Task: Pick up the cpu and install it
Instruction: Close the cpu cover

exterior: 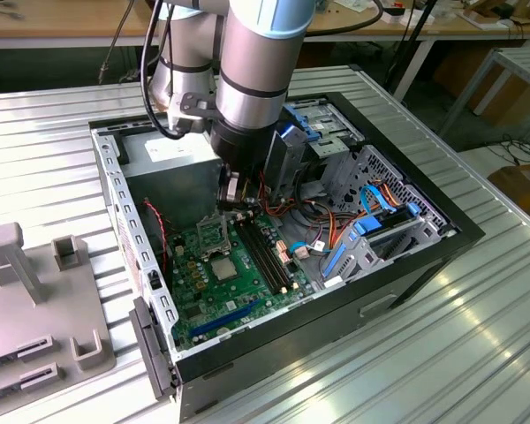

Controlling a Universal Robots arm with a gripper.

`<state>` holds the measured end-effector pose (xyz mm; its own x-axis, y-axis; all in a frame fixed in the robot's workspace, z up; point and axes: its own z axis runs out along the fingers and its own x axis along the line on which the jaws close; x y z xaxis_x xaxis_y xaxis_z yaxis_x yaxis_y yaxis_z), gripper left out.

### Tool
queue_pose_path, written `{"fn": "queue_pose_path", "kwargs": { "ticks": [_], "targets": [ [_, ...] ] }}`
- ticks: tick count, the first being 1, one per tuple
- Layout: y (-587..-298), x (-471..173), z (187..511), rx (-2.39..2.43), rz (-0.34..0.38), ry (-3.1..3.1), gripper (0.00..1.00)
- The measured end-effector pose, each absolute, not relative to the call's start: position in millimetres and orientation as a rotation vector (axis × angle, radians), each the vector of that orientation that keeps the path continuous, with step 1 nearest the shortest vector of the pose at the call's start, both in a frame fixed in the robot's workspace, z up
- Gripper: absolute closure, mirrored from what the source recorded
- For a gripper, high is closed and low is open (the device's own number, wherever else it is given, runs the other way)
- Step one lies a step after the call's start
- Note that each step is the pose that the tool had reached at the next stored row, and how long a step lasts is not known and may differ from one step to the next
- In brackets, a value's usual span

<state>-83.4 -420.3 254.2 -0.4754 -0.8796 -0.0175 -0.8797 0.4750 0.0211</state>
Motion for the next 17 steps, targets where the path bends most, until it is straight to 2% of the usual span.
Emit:
{"fn": "queue_pose_path", "kwargs": {
  "ticks": [17],
  "targets": [
    [-423.7,-83.8,254.4,-1.696,0.021,2.650,0.89]
  ]
}}
